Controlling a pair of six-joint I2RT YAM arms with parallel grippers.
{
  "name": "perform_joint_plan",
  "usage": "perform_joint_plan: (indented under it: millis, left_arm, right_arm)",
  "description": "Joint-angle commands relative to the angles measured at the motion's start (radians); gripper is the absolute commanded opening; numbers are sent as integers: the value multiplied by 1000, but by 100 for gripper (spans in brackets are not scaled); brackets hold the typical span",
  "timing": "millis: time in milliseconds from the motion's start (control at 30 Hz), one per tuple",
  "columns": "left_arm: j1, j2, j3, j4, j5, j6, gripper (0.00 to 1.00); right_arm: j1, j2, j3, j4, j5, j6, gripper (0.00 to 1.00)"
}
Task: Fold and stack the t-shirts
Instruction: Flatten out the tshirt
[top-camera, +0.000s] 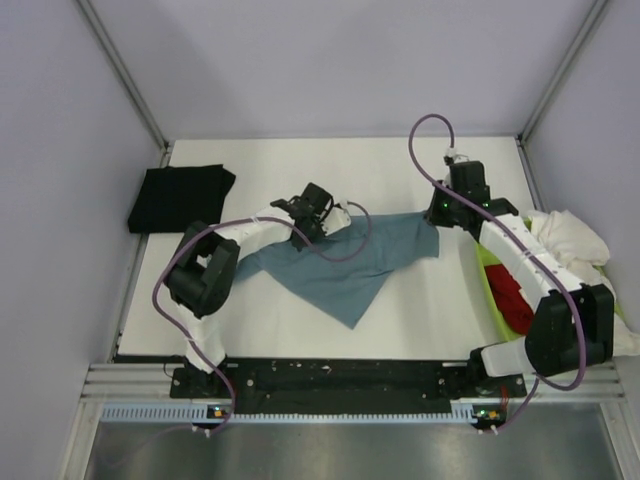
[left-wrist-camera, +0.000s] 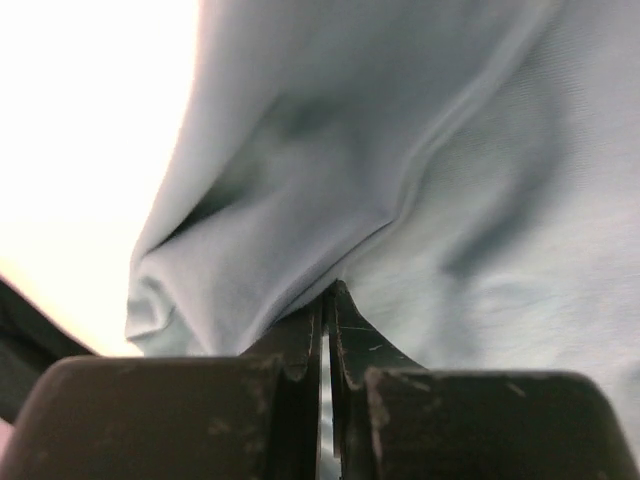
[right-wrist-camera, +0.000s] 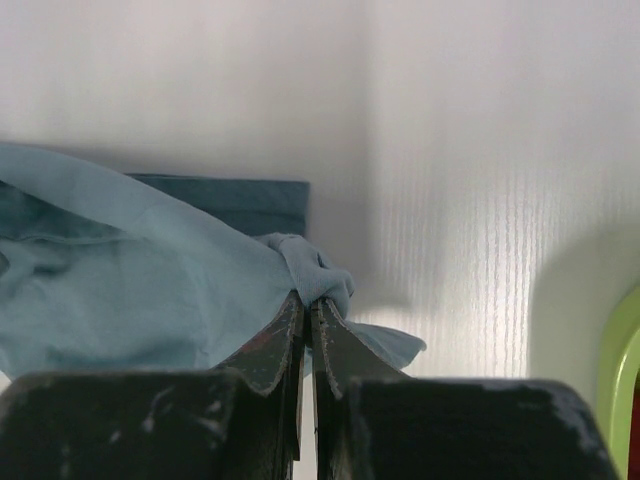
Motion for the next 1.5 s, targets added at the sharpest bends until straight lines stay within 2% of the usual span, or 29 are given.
perform_joint_plan:
  millis: [0,167,267,367,433,633,833,1000,1167,1300,1400,1467]
  left_arm:
    - [70,-113,71,-66,-91,-18,0]
    - [175,-340,193,-222,-102,-15,0]
    - [255,-497,247,-262,-105,-1,0]
    - [286,-673,259,-264,-176,54,0]
    - [297,-738,302,-311,-219,66,0]
    - [312,-867,489,-448,-347,63,0]
    - [312,-853,693,-509,-378,68,0]
    - [312,-757,700,-496,-334,77,0]
    - [326,-550,716,-332,-335,154,0]
    - [380,-358,810,-70,-351,252,0]
    - [406,-235,900,117,-417,345,0]
    - [424,-169,986,190,-429,376,0]
  right_arm:
    - [-12,-90,60,-5,43,-19,0]
    - [-95,-186,180,-68,28,-26,0]
    - [-133,-268,260,-82,-14,-16,0]
    - [-135,-360,356,-89,-6,-24,0]
    - [-135,-415,407,-91,-3,-27,0]
    - [-135,-580,523,-92,-11,-56,0]
    - [-135,-627,585,-91,-81,-23,0]
    - [-135,-481,616,-72,-114,5,0]
    - [-136,-178,713,36,-126,33,0]
    - [-161,139,1035,92,-198,66,0]
    - [-216,389,1366,105,-320,155,0]
    - [-257,496,1535,121,-313,235,0]
